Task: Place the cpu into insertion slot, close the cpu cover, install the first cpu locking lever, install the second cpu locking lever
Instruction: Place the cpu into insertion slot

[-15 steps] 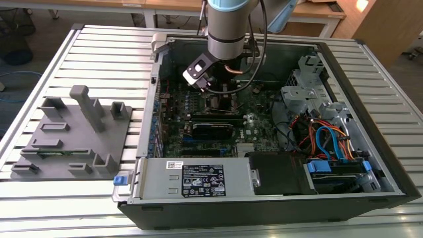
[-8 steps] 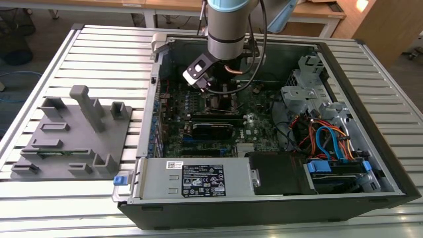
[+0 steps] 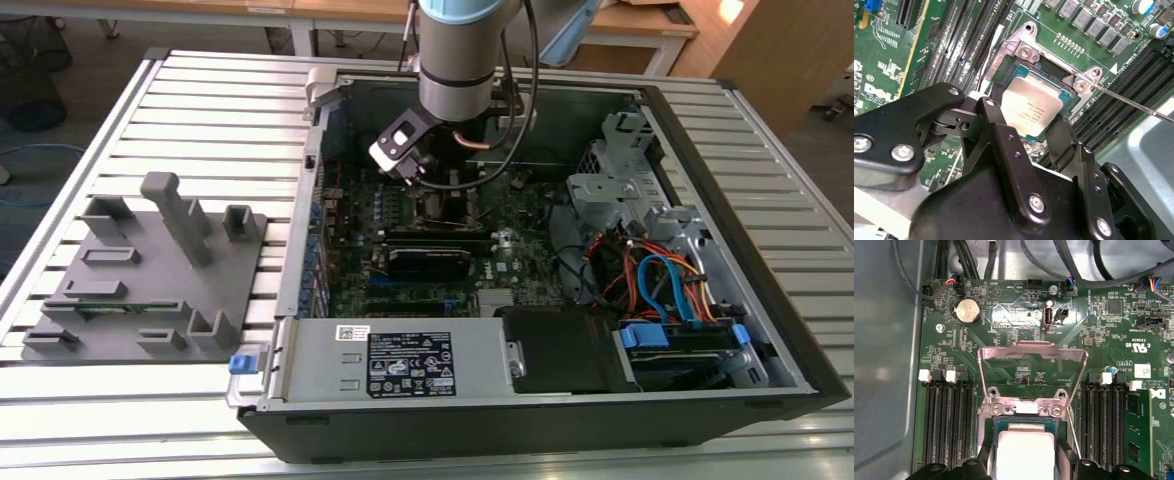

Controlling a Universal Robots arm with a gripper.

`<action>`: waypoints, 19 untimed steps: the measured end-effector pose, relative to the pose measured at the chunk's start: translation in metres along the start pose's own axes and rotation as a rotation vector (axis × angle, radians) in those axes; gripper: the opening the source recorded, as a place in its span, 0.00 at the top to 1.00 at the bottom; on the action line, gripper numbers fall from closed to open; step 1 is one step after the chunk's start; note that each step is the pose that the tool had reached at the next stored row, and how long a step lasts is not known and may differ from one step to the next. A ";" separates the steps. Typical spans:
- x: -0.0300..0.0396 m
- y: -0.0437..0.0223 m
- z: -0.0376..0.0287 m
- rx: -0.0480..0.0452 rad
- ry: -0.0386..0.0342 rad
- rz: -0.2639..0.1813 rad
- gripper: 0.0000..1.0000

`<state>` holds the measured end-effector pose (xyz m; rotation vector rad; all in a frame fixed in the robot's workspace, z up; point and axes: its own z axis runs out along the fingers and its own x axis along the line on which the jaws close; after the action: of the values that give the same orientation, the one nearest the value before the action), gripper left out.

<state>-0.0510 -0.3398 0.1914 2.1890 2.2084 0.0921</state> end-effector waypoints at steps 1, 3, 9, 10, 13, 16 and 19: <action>0.0000 0.0000 0.0000 0.0000 -0.0029 0.000 0.39; 0.0000 0.0001 -0.0005 0.0003 -0.0069 -0.001 0.39; 0.0001 0.0003 -0.0040 0.0001 -0.0075 -0.001 0.39; 0.0001 0.0003 -0.0050 0.0001 -0.0075 -0.001 0.39; 0.0002 0.0005 -0.0088 0.0011 -0.0076 -0.001 0.39; 0.0003 0.0008 -0.0129 0.0022 -0.0075 -0.001 0.53; 0.0004 0.0010 -0.0156 0.0033 -0.0076 -0.001 0.65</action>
<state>-0.0510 -0.3397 0.2071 2.1865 2.2070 0.0800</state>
